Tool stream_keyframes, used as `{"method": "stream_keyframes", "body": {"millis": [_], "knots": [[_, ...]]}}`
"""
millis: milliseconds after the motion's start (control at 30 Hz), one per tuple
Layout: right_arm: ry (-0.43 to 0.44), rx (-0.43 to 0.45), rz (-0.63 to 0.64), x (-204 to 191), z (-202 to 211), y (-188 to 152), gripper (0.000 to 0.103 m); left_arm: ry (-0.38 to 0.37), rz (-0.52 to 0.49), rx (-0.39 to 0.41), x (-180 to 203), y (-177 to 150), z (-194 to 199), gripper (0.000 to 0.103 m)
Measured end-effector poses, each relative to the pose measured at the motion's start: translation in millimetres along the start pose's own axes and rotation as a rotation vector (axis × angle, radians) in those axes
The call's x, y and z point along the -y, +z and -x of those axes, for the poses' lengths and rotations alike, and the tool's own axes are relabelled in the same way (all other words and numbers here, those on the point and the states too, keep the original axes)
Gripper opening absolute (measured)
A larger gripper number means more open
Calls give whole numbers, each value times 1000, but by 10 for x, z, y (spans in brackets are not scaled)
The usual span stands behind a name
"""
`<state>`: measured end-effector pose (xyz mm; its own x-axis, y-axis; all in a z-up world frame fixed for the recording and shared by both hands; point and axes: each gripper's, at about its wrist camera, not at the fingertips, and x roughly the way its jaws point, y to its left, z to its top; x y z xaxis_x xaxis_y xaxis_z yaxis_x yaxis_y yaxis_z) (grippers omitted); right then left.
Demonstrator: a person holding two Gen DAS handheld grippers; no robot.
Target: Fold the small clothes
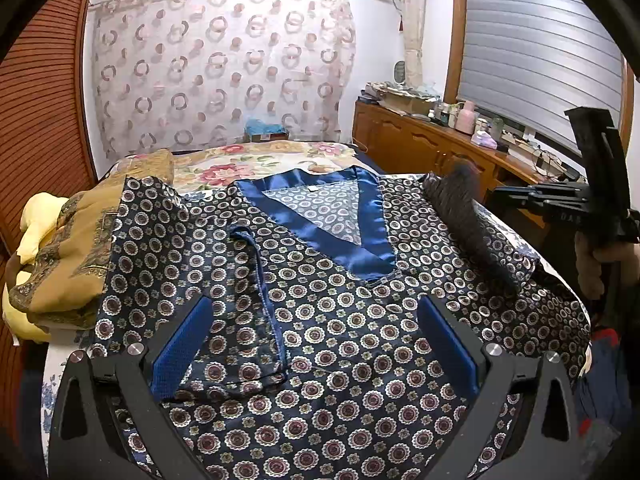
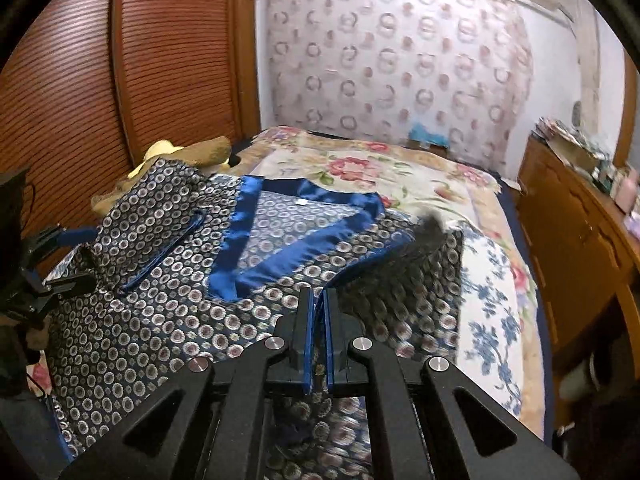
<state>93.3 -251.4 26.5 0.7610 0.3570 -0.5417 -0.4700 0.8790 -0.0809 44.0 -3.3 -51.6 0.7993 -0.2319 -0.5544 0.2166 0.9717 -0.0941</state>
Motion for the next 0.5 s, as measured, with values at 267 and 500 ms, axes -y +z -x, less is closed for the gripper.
{"method": "stream_keyframes", "body": {"millis": [267, 500], "knots": [[-97, -56, -52, 253, -199, -47, 47, 5, 25, 4, -99, -4, -1, 102], [-152, -195, -106, 561, -550, -194, 47, 11, 28, 0, -114, -2, -25, 102]]}}
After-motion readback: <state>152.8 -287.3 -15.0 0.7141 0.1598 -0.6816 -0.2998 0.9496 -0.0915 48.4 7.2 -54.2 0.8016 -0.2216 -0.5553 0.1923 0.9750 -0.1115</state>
